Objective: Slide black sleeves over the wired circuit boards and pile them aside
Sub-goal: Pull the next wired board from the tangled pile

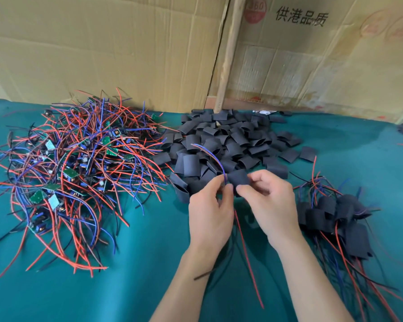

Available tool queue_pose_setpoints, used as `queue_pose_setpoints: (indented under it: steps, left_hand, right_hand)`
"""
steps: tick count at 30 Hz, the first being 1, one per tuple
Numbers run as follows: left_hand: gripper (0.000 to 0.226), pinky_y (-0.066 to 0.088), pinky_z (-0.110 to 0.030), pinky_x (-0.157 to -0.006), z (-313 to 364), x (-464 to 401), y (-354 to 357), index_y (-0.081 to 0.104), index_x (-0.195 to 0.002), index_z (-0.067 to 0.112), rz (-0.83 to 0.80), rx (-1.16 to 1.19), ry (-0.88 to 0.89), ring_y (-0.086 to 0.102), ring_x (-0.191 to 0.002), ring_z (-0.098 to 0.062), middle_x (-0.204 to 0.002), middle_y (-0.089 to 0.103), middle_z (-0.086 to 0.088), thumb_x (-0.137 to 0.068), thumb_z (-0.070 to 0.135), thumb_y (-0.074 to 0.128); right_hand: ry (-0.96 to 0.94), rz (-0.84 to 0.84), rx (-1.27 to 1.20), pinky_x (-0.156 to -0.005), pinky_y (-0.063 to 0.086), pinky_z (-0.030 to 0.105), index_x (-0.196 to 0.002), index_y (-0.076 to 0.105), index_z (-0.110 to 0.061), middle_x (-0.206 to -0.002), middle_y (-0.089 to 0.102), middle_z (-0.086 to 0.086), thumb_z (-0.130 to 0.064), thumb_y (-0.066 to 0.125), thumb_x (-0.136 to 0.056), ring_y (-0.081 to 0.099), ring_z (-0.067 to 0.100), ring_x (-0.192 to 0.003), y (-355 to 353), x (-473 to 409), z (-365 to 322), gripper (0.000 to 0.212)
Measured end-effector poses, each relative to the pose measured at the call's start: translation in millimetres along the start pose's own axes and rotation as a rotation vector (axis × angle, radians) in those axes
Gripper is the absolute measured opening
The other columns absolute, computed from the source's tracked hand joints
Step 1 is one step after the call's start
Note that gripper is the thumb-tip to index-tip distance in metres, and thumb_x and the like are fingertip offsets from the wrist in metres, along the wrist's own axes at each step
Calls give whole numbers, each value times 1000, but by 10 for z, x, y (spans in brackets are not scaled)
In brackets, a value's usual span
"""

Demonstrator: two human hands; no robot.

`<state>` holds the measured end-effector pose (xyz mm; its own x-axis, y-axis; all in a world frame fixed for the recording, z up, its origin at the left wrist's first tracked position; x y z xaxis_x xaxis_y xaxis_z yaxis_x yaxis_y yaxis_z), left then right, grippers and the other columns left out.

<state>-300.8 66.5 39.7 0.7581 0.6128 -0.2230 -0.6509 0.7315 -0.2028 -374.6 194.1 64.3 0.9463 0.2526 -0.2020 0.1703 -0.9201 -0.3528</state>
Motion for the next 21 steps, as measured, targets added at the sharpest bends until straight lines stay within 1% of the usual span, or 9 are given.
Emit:
queue_pose_setpoints:
  steps: [2, 4, 6, 9, 11, 13, 16, 19, 21]
  left_hand:
    - [16, 49, -40, -58, 15, -9, -15, 62, -87, 17, 10, -46, 43, 45, -53, -24, -67, 58, -8, -101, 20, 55]
    - [15, 43, -30, -54, 17, -12, -37, 67, -90, 19, 24, -42, 47, 36, -54, -10, -67, 58, -6, -100, 17, 56]
    - [21, 40, -24, -53, 27, 0, -23, 71, -97, 26, -6, -47, 35, 38, -54, -9, -67, 60, 1, -96, 12, 55]
    - [26, 43, -24, -54, 46, 10, 1, 69, -100, 29, -42, -72, 55, 43, -54, -13, -66, 60, 6, -93, 10, 53]
    - [23, 50, -30, -62, 53, 20, 13, 70, -107, 31, -38, -87, 71, 53, -57, -17, -69, 65, 4, -96, 20, 53]
    - [29, 55, -38, -66, 59, 34, 66, 70, -117, 32, -78, -80, 74, 61, -59, -21, -71, 69, 1, -96, 29, 51]
    - [28, 55, -42, -66, 81, 53, 143, 73, -115, 27, -139, -160, 141, 61, -64, -27, -71, 68, -2, -96, 27, 52]
    - [26, 52, -38, -63, 140, 82, 187, 73, -113, 26, -176, -254, 232, 52, -71, -24, -71, 62, -3, -96, 24, 53]
    - [29, 52, -38, -64, 160, 92, 204, 74, -114, 26, -186, -292, 250, 53, -74, -23, -74, 64, -2, -96, 27, 50]
  right_hand:
    - [-28, -98, -16, -61, 50, 25, -79, 69, -32, -69, 73, -10, -30, 72, -70, 60, 4, -59, 58, 58, -87, 10]
    - [-27, -173, -62, -62, 54, 27, -79, 70, -32, -73, 75, -8, -34, 74, -72, 65, 8, -62, 92, 85, -139, 9]
    - [-5, -227, -95, -66, 56, 34, -79, 69, -31, -81, 78, -6, -36, 77, -74, 70, 19, -69, 84, 89, -146, 11]
    - [30, -245, -153, -60, 51, 25, -78, 65, -27, -81, 78, -2, -33, 83, -71, 65, 16, -65, 34, 80, -122, 20]
    - [40, -157, -238, -54, 47, 20, -83, 64, -28, -81, 78, 3, -27, 84, -69, 63, 12, -62, -69, 46, -117, 25]
    - [26, 12, -377, -51, 45, 20, -96, 67, -29, -83, 78, 6, -15, 85, -75, 61, 11, -59, -261, -4, -107, 31]
    - [-51, 222, -490, -54, 48, 23, -116, 68, -21, -83, 76, 1, -7, 76, -88, 61, 15, -60, -547, -45, -140, 32]
    - [-128, 346, -513, -55, 50, 23, -113, 65, -16, -85, 74, 0, -13, 73, -89, 67, 18, -60, -680, -16, -223, 26]
    - [-172, 389, -493, -55, 50, 23, -107, 60, -20, -86, 76, 2, -12, 72, -91, 69, 19, -60, -712, 23, -288, 21]
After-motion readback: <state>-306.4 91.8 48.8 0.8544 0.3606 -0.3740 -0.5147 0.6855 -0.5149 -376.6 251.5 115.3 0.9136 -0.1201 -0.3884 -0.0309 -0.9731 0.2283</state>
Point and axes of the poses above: each hand's wrist, its own x-axis away from the middle knuckle, its own y-axis out of the palm, z = x × y, the point moved 7 cm from there along -x, towards the middle knuckle
